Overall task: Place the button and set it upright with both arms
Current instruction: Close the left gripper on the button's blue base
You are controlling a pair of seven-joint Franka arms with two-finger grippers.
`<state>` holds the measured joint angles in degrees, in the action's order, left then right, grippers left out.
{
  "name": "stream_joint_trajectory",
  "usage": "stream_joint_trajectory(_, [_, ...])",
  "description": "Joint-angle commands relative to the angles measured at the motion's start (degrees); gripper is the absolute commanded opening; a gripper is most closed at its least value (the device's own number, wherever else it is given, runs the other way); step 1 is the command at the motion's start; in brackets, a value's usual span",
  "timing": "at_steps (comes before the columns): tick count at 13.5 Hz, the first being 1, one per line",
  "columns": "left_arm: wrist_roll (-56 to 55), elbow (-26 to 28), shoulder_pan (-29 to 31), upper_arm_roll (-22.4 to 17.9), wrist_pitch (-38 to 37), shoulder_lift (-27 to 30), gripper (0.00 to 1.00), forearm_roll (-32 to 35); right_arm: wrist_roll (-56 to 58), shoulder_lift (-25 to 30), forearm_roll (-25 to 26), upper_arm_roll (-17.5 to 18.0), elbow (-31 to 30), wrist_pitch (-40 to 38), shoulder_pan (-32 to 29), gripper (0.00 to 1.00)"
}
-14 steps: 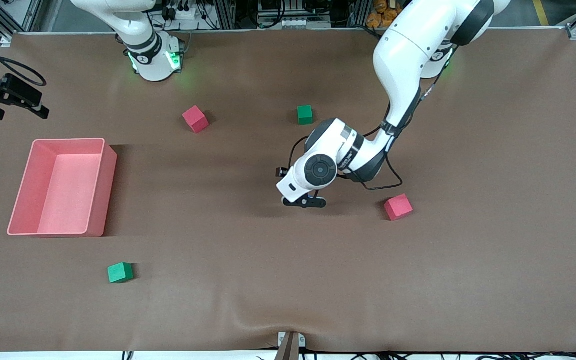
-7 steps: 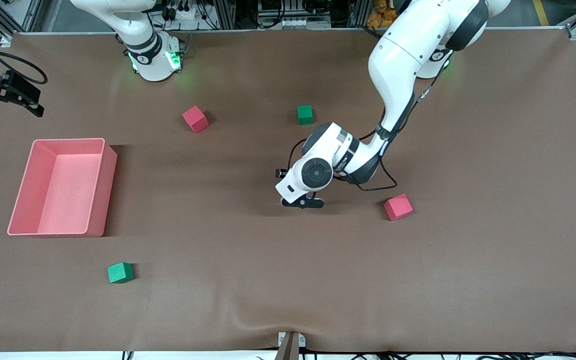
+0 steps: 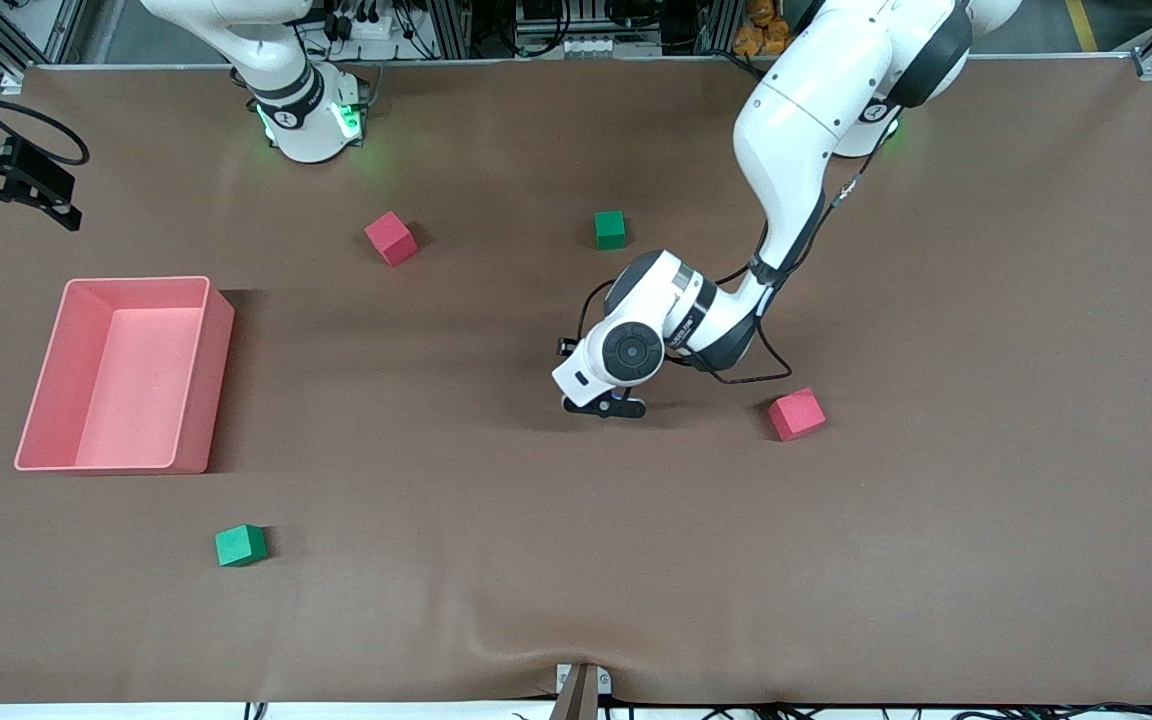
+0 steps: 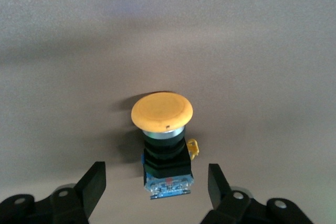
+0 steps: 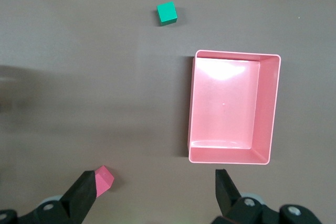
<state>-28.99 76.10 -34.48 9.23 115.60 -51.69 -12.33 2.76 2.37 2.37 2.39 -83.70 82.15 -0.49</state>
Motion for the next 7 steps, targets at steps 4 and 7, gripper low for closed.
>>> stream_joint_trajectory(4, [2.1, -1.7, -0.8, -0.6, 0.1, -1.3, 0.69, -0.6, 0.3, -0.5, -0.5, 0.2, 1.4, -0.9, -0.4, 1.00])
stream_joint_trajectory(7, [2.7, -1.8, -0.8, -0.6, 0.6, -1.4, 0.66, -0.7, 0.5, -0.5, -0.5, 0.2, 1.4, -0.8, -0.5, 1.00])
